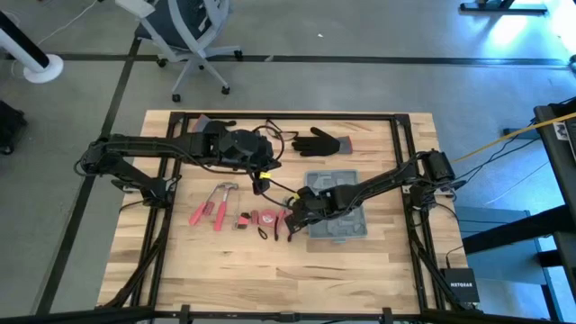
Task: Prefit tool cases
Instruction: Remove the black electrical tape from the gray prefit tool case, then put the black electrical tape into the prefit tool case
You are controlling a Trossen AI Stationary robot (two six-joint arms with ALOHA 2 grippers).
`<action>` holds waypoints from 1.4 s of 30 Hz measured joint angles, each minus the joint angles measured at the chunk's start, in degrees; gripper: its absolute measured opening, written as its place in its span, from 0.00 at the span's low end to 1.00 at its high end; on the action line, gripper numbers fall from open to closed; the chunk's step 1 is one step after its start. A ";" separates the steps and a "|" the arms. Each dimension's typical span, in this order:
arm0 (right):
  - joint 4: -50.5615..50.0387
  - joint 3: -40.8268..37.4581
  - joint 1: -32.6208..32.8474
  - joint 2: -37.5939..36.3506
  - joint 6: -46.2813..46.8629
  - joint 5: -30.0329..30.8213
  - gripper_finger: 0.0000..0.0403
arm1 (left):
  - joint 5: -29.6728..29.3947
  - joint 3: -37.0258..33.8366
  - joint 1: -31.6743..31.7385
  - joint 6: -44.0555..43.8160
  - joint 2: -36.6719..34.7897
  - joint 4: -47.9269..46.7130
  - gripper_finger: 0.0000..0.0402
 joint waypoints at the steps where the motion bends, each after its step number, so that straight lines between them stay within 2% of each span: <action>1: 0.00 0.00 0.00 0.00 -0.12 0.00 0.28 | 0.00 0.00 0.00 0.05 0.00 -0.02 0.00; 6: -0.02 0.00 0.00 0.00 -0.19 0.00 0.35 | 0.00 0.00 0.07 0.01 0.00 -0.24 0.00; 13: 0.45 -0.02 -0.04 -0.59 -0.77 0.07 0.34 | -0.07 0.06 0.07 0.55 0.00 -0.24 0.00; 16: 0.16 0.31 0.08 -2.84 -4.52 2.96 0.32 | 0.20 0.27 0.04 1.00 -0.25 0.12 0.00; 21: -14.19 3.17 0.79 -9.65 -13.14 9.73 0.23 | -0.24 0.33 -1.13 1.24 -2.43 -1.66 0.00; 24: -18.43 2.40 0.58 -13.36 -17.80 9.61 0.14 | -1.95 0.29 -1.86 0.11 -2.97 -3.31 0.00; 25: -18.89 1.68 0.59 -15.01 -18.55 9.15 0.09 | -0.40 0.30 -2.07 1.56 -3.11 -5.23 0.00; 27: -23.01 -0.33 0.98 -19.47 -19.34 8.79 0.03 | 0.89 -0.50 -2.70 1.02 -8.03 -10.97 0.00; 29: -19.48 -1.64 1.03 -22.63 -18.72 9.27 0.03 | 1.11 -1.78 -3.24 -0.51 -11.58 -7.01 0.00; 31: -21.77 -3.35 0.73 -25.44 -17.80 10.00 0.05 | -0.62 -5.23 -3.54 -2.86 -14.73 -6.98 0.00; 35: -14.46 -2.37 0.81 -26.54 -19.12 10.26 0.05 | -4.60 -8.60 -2.64 -4.43 -17.20 1.16 0.00; 38: -7.95 -0.85 0.85 -26.51 -21.02 10.80 0.01 | -4.81 -8.13 -2.14 -6.20 -19.63 1.91 0.00; 42: -6.25 -0.31 0.81 -27.64 -22.57 15.81 0.00 | -5.48 -10.46 -2.70 -7.91 -22.86 0.53 0.00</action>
